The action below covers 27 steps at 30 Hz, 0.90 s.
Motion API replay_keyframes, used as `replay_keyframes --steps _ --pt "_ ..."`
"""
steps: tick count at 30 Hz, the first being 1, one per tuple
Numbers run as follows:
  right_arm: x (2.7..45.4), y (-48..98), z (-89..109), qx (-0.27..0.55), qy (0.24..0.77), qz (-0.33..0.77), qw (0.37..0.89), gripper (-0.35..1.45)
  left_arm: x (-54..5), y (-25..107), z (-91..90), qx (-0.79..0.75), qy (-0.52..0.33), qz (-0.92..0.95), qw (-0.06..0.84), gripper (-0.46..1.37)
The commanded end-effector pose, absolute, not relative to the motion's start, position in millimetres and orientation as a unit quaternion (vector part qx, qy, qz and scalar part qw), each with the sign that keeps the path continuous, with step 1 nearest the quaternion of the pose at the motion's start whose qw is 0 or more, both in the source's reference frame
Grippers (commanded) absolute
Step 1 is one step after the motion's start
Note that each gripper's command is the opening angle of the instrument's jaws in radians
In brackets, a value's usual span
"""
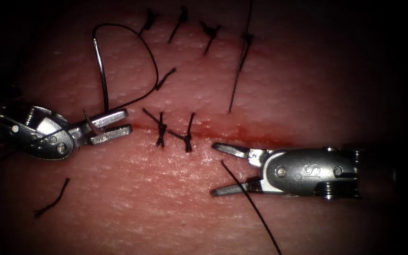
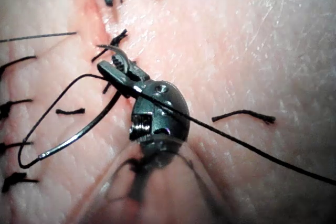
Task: Wound Closure
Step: With the right gripper, repeatedly pull the suture through the wound.
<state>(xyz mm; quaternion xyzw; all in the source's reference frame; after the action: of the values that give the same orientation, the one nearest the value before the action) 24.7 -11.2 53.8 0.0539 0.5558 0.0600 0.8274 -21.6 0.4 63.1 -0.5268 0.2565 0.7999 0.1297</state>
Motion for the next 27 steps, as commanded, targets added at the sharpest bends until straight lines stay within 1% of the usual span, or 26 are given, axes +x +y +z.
replay_keyframes --steps 1,4,11,12,13,14,18,27 --pt "24.6 -11.0 53.8 0.052 0.555 0.058 0.828 1.04 -21.6 0.4 63.0 -0.527 0.254 0.801 0.128 -0.35" --pt "24.2 -10.9 54.0 0.043 0.551 0.058 0.831 0.89 -21.5 0.4 63.0 -0.527 0.254 0.801 0.128 -0.35" --pt "23.7 -10.6 54.5 0.043 0.551 0.06 0.831 0.42 -21.5 0.4 63.0 -0.527 0.254 0.801 0.128 -0.35" --pt "23.7 -10.5 54.6 0.043 0.551 0.06 0.831 0.3 -21.5 0.4 63.0 -0.528 0.252 0.8 0.13 -0.35" --pt "23.7 -10.5 54.7 0.043 0.55 0.063 0.831 0.07 -21.5 0.4 63.0 -0.528 0.252 0.8 0.13 -0.35" --pt "23.7 -10.4 54.8 0.047 0.551 0.067 0.831 -0.35 -21.5 0.4 63.0 -0.528 0.252 0.8 0.13 -0.35" --pt "23.6 -10.1 54.9 0.061 0.556 0.06 0.827 -0.35 -21.5 0.4 62.9 -0.528 0.252 0.8 0.131 -0.35" --pt "22.8 -9.6 55.7 0.069 0.547 0.053 0.833 -0.35 -21.5 0.4 62.8 -0.528 0.252 0.8 0.131 -0.35"
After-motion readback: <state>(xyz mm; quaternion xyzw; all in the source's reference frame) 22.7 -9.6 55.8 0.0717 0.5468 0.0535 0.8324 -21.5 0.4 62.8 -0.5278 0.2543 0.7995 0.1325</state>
